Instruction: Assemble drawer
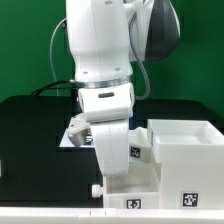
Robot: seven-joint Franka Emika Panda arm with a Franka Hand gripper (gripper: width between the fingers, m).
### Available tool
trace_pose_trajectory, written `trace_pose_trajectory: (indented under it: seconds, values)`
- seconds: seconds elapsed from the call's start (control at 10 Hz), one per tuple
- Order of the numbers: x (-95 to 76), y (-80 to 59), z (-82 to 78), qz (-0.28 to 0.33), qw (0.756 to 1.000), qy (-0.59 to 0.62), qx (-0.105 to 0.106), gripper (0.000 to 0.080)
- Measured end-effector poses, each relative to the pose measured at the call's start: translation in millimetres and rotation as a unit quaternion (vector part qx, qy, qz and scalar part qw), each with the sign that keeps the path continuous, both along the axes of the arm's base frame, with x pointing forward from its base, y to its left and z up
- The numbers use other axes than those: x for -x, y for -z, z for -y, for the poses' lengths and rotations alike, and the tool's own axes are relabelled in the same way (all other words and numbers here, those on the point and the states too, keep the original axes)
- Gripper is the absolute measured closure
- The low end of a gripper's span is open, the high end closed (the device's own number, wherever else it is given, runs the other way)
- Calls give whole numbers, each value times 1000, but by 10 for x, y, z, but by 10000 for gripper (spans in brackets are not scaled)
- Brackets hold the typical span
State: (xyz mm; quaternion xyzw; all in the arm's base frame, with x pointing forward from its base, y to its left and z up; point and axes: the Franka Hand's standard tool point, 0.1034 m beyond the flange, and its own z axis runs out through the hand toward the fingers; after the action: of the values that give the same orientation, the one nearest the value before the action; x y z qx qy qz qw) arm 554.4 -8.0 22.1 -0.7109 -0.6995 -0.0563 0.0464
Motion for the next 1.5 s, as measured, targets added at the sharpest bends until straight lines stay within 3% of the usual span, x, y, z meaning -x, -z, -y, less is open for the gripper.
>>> trace_pose_trajectory:
  seconds: [0.4,1.1,1.4,1.5]
  values:
    - [-2,-1,-7,-1,1000,4,0,759]
    - [-19,-29,-246,-5,1000,28,4,759]
    - [-23,-31,-214,-4,1000,26,5,759]
    - [-19,-54,-187,-8,1000,27,6,700]
